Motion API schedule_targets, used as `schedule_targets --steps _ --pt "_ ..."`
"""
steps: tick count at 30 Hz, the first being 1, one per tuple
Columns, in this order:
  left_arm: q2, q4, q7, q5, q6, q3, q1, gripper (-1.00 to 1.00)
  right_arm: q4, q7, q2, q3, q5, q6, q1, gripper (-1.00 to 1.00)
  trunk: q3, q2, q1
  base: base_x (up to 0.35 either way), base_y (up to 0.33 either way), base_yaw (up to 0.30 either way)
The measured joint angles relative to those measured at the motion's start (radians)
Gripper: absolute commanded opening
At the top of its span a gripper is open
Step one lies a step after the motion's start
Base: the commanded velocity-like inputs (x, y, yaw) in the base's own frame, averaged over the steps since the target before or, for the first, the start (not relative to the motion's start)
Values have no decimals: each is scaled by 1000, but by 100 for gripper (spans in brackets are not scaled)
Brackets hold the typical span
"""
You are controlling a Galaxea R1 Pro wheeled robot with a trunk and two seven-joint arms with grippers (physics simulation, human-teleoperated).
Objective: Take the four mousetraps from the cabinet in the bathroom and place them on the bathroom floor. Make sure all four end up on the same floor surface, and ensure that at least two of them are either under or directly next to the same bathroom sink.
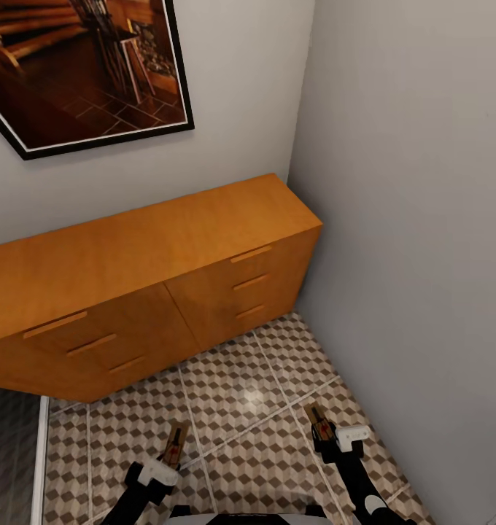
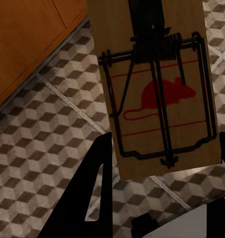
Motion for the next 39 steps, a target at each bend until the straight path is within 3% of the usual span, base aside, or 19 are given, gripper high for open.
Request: schedule_targets --steps 3,11,39 --pt "1 0 0 4 -1 2 2 -100 1 -1 0 0 0 1 0 -100 0 0 0 0 0 0" --pt "4 1 1 54 5 4 8 -100 11 -2 4 -1 -2 1 0 -100 0 0 0 0 0 0" --pt "17 2 3 60 10 4 15 -100 18 -5 8 -2 -3 3 0 -100 15 0 0 0 0 0"
